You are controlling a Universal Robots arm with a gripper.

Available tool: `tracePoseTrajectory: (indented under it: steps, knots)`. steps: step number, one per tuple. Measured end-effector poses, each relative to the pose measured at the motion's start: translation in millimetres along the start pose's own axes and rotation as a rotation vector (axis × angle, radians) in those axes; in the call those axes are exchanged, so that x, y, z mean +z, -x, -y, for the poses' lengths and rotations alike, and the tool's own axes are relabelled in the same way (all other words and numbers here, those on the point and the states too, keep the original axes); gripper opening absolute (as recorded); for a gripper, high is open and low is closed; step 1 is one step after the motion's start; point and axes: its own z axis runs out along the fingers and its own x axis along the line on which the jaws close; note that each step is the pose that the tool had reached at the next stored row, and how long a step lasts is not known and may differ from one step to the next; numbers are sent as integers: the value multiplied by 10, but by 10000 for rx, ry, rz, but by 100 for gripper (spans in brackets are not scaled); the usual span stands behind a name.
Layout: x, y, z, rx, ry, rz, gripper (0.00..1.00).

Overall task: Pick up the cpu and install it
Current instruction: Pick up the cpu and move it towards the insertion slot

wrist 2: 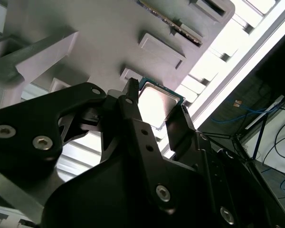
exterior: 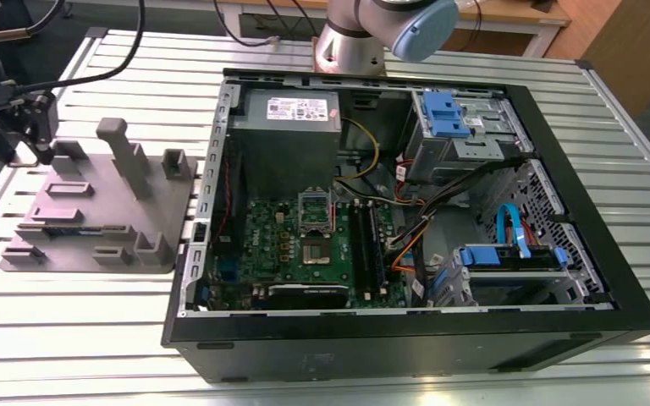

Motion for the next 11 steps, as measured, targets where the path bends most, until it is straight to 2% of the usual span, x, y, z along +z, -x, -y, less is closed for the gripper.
tracePoseTrajectory:
  steps: [11]
  knots:
    - [-102, -1, -4, 0, -1, -1, 47]
